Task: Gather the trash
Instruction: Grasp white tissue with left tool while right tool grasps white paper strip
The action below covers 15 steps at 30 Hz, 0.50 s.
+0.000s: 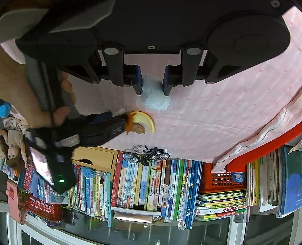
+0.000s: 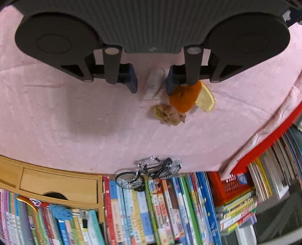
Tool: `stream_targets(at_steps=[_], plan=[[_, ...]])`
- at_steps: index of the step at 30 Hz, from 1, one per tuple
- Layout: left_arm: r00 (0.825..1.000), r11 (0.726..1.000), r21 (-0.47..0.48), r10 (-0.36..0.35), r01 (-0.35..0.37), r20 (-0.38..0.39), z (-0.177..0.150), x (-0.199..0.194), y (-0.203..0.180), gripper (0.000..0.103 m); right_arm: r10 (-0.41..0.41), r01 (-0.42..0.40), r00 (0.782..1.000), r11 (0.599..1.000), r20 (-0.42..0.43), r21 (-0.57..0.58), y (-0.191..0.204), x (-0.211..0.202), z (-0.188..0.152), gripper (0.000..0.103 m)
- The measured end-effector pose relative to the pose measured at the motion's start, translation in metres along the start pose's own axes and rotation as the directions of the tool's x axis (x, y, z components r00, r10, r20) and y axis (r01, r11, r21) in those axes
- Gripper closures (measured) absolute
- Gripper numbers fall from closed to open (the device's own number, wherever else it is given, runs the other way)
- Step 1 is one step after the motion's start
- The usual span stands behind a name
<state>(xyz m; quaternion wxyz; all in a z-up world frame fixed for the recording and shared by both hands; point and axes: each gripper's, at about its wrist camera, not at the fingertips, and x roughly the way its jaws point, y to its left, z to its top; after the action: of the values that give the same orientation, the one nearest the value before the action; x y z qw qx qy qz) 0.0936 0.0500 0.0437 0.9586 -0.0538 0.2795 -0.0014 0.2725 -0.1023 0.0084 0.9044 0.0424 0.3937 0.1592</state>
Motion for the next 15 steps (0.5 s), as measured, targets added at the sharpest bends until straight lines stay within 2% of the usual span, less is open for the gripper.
stream_targets(at_steps=[2,5,10,15], plan=[[1.0,1.0,-0.001,-0.002,0.002,-0.005,-0.001,0.0,0.001,0.082,-0.013,0.013,1.0,1.0,0.011,-0.007,0.004,-0.001,-0.002,0.071],[1.0,1.0,0.0,-0.007,0.007,-0.009,-0.002,-0.001,0.002,0.082,0.021,-0.022,1.0,0.999,0.007,0.024,0.0,-0.009,-0.003,0.088],[1.0,1.0,0.005,-0.028,0.028,-0.008,-0.003,-0.008,0.0,0.082,0.067,-0.069,0.997,0.996,0.031,0.055,-0.008,-0.033,-0.008,0.088],[0.999,0.999,0.001,-0.052,0.052,-0.011,-0.006,-0.02,-0.004,0.082,0.121,-0.124,0.99,0.992,0.068,0.033,-0.008,-0.073,-0.023,0.088]])
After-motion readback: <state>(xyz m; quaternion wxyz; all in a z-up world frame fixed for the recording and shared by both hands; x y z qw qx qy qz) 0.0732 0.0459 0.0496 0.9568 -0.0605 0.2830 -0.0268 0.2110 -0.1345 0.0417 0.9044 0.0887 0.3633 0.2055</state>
